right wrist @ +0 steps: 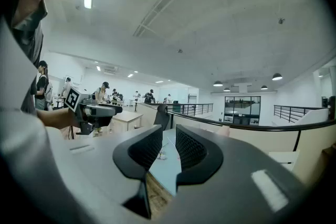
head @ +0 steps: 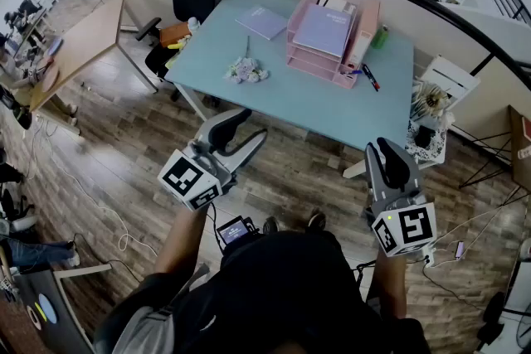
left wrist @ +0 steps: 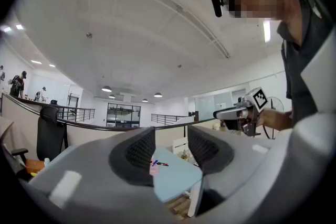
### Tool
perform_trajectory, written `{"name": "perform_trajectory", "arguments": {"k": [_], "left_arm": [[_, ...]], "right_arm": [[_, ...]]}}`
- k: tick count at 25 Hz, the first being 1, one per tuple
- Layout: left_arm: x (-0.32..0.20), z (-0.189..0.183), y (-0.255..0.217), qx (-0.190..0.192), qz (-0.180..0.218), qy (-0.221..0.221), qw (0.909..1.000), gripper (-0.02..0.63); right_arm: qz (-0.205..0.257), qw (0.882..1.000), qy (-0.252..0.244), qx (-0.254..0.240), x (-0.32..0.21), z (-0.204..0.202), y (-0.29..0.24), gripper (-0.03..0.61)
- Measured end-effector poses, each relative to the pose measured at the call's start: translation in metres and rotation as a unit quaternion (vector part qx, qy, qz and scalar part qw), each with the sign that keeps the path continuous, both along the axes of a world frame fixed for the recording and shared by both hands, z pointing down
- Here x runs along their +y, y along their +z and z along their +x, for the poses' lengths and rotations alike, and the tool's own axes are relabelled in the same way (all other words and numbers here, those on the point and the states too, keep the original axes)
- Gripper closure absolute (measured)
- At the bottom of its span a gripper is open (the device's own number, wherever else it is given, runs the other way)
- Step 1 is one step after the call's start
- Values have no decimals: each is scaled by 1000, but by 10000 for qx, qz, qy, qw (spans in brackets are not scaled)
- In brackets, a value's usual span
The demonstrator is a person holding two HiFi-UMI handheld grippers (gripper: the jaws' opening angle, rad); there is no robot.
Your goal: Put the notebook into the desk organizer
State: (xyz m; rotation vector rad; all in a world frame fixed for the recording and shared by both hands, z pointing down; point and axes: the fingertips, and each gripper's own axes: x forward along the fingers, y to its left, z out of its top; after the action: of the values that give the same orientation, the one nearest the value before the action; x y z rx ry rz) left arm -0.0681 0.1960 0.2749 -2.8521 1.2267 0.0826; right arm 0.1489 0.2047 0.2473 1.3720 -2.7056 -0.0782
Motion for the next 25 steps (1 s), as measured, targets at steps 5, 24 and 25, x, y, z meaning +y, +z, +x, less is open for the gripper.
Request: {"name": "perform_trajectory", "arguments": {"k": [5, 24, 25], "left_arm": [[0, -7, 0, -24, -1, 12, 10000, 371], [-8, -13, 11, -106, -85, 325, 9994, 371], [-11, -13, 12, -108, -93, 309, 9994, 371]], "right_arm": [[5, 10000, 25, 1, 1, -6, -1, 517], [-206, 9995, 99, -238, -9, -26, 5, 463], [-213, 9995, 78, -239, -13, -27, 6, 463]]}}
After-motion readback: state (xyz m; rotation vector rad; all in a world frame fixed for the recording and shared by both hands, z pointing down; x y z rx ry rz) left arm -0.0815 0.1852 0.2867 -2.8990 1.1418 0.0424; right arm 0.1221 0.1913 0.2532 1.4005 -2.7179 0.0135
